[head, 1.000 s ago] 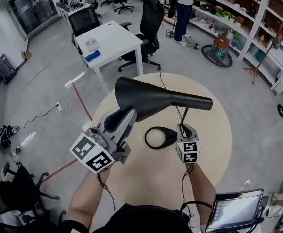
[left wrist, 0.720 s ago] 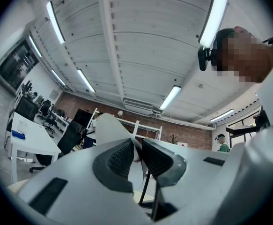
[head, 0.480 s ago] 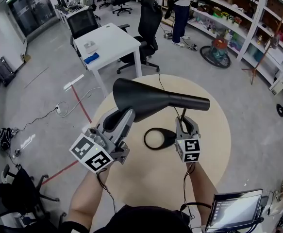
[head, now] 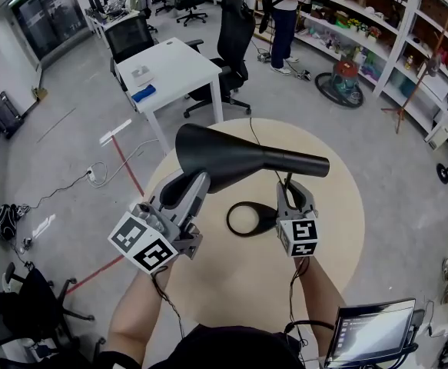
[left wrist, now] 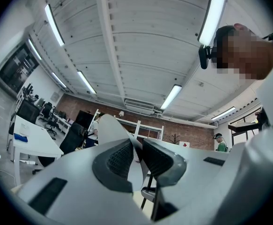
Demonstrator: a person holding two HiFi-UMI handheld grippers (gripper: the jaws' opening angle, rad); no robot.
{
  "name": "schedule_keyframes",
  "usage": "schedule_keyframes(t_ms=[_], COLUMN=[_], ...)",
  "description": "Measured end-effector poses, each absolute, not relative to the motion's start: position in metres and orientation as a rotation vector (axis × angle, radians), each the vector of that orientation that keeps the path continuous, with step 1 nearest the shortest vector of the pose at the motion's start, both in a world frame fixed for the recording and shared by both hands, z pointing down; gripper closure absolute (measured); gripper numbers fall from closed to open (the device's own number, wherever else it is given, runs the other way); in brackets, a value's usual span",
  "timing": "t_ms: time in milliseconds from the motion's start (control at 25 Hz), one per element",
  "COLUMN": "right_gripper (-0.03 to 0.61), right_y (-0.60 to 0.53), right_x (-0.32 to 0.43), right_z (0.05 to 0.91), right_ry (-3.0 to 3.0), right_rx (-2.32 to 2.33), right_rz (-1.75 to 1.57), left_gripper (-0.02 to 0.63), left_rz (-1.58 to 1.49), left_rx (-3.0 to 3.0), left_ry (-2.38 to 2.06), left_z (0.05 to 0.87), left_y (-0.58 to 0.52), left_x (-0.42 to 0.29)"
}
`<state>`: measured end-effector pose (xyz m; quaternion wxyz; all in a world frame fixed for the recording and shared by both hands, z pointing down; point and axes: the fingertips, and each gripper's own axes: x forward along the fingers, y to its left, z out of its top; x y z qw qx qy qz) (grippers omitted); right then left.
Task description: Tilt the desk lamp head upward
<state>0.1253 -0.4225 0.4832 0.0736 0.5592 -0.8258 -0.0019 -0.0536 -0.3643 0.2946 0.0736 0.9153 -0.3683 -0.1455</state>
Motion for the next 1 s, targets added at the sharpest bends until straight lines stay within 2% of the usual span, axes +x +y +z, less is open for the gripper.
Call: schedule_keyframes(t_ms=[1000], right_gripper=[0.531], right_y=[-0.422], right_x=[0.126], right_z=[0.485], right_ry=[-2.481], right_rx=[1.696], right_rz=[-0.007], left_gripper=[0.551], left_rz=[-0.467], left_rx=[2.94], left_ry=[-1.088], left_z=[0.229], left_y=[-0.366], left_x=[-0.018])
